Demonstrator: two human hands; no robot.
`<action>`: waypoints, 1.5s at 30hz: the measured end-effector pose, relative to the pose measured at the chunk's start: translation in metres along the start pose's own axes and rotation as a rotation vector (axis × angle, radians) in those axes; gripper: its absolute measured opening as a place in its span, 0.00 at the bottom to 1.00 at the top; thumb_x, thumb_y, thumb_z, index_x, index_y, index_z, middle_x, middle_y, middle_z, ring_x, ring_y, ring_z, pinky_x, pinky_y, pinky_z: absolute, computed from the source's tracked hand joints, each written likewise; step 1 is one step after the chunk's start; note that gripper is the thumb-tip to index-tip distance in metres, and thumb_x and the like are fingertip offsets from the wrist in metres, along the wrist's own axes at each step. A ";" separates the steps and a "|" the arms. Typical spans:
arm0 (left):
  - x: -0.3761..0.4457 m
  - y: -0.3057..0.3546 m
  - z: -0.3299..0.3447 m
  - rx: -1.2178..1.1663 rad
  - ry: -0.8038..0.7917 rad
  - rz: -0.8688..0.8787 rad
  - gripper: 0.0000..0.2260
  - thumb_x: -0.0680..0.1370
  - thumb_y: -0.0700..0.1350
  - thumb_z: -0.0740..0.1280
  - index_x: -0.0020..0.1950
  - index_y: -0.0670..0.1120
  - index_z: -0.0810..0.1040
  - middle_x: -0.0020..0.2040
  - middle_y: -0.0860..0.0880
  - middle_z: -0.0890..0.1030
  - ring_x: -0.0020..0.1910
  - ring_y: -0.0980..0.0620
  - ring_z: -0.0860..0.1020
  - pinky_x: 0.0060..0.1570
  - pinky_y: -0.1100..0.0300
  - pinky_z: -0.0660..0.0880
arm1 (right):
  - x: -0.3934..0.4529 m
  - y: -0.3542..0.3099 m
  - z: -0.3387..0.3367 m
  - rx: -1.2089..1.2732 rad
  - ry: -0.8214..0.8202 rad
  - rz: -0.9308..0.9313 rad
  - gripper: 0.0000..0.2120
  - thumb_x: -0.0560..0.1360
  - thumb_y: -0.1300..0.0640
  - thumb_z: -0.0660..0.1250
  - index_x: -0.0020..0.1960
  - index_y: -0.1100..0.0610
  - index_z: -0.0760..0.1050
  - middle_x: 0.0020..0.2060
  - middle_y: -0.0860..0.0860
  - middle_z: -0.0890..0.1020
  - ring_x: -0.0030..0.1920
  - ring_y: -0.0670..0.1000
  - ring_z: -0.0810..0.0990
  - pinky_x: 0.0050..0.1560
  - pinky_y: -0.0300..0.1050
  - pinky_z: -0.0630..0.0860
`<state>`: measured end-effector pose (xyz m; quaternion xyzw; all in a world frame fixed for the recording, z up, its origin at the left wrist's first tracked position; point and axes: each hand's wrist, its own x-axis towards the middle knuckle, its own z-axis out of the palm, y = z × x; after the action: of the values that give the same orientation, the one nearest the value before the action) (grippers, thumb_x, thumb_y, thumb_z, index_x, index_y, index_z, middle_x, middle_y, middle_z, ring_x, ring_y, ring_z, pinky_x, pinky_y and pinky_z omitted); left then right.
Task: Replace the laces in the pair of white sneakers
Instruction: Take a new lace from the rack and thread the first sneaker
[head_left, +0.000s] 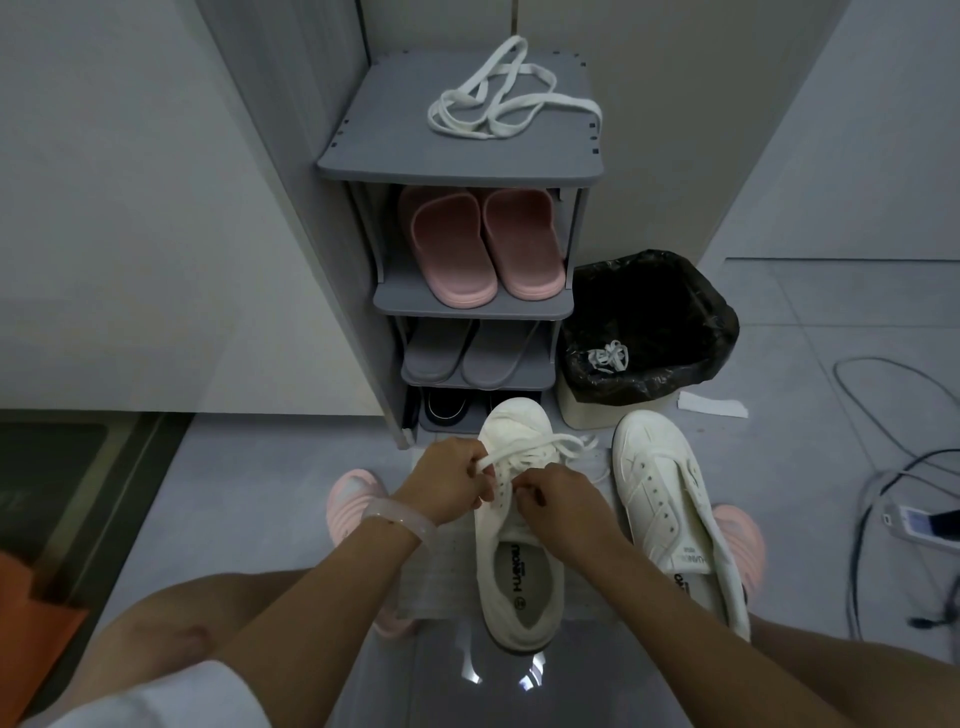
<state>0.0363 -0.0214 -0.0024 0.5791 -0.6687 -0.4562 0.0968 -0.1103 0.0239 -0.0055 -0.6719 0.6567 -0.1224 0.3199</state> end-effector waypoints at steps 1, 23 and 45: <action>0.001 -0.001 0.000 0.051 0.012 0.031 0.03 0.73 0.33 0.66 0.41 0.38 0.78 0.33 0.51 0.76 0.30 0.61 0.72 0.30 0.74 0.69 | 0.000 0.000 0.000 -0.006 0.002 -0.004 0.13 0.78 0.57 0.58 0.49 0.58 0.80 0.37 0.49 0.78 0.43 0.50 0.76 0.39 0.41 0.66; 0.002 0.006 0.006 0.193 0.075 0.126 0.08 0.76 0.38 0.64 0.42 0.35 0.80 0.33 0.49 0.76 0.33 0.56 0.71 0.33 0.70 0.65 | 0.001 0.003 0.004 0.024 -0.002 0.002 0.12 0.77 0.57 0.59 0.43 0.60 0.79 0.28 0.43 0.68 0.36 0.47 0.71 0.34 0.40 0.63; -0.006 0.005 0.011 0.224 -0.165 -0.072 0.11 0.73 0.50 0.67 0.41 0.49 0.65 0.37 0.55 0.70 0.33 0.60 0.68 0.29 0.67 0.62 | 0.011 -0.002 0.007 0.315 -0.101 0.232 0.09 0.77 0.60 0.60 0.42 0.57 0.78 0.40 0.50 0.79 0.42 0.48 0.74 0.43 0.40 0.68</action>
<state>0.0278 -0.0110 -0.0029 0.5704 -0.6999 -0.4281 -0.0403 -0.1036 0.0154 -0.0125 -0.5385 0.6857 -0.1521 0.4654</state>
